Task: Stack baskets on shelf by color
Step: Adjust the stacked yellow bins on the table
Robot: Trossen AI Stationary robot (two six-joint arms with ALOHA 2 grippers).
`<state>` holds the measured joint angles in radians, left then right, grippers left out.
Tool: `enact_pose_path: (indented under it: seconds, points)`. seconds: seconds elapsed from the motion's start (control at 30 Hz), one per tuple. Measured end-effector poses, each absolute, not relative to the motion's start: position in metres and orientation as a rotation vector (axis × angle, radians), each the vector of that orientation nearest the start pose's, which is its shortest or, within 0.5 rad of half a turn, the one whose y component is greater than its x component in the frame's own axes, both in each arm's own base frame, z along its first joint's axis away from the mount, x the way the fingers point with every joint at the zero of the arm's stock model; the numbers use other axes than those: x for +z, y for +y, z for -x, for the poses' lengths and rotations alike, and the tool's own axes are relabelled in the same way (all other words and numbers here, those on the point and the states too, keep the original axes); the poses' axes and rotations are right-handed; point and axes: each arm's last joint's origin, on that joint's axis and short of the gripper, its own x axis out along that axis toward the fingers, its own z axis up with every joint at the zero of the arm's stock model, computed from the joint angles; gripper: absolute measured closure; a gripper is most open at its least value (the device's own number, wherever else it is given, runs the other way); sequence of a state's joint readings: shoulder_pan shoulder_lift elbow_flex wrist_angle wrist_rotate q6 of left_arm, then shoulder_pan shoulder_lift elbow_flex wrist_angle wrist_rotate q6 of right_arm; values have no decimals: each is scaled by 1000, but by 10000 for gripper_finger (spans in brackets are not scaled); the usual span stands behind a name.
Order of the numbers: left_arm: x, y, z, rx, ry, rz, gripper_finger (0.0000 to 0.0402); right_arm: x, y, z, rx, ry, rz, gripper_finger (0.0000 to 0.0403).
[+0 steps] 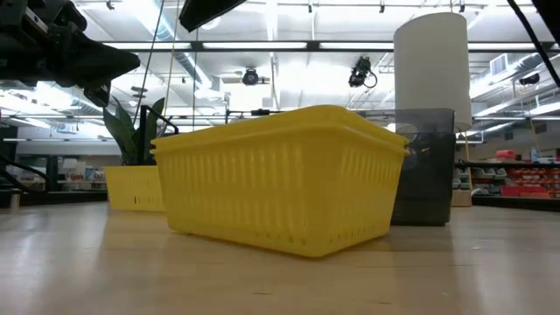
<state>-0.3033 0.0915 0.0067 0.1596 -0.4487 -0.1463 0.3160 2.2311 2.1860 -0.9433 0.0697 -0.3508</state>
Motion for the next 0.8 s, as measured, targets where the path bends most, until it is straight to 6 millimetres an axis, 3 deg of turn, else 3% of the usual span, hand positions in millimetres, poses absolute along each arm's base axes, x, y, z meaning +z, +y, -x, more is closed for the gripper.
enact_pose_path:
  seconds: [0.37,0.53,0.8]
  points:
    - [174,-18,-99,140,-81,174,371,280,145,-460,401,941,446,318]
    - [174,-18,-99,140,-81,174,366,276,165,-447,508,999,454,318]
    - [174,-18,-99,140,-81,174,373,250,188,-436,448,1080,482,318]
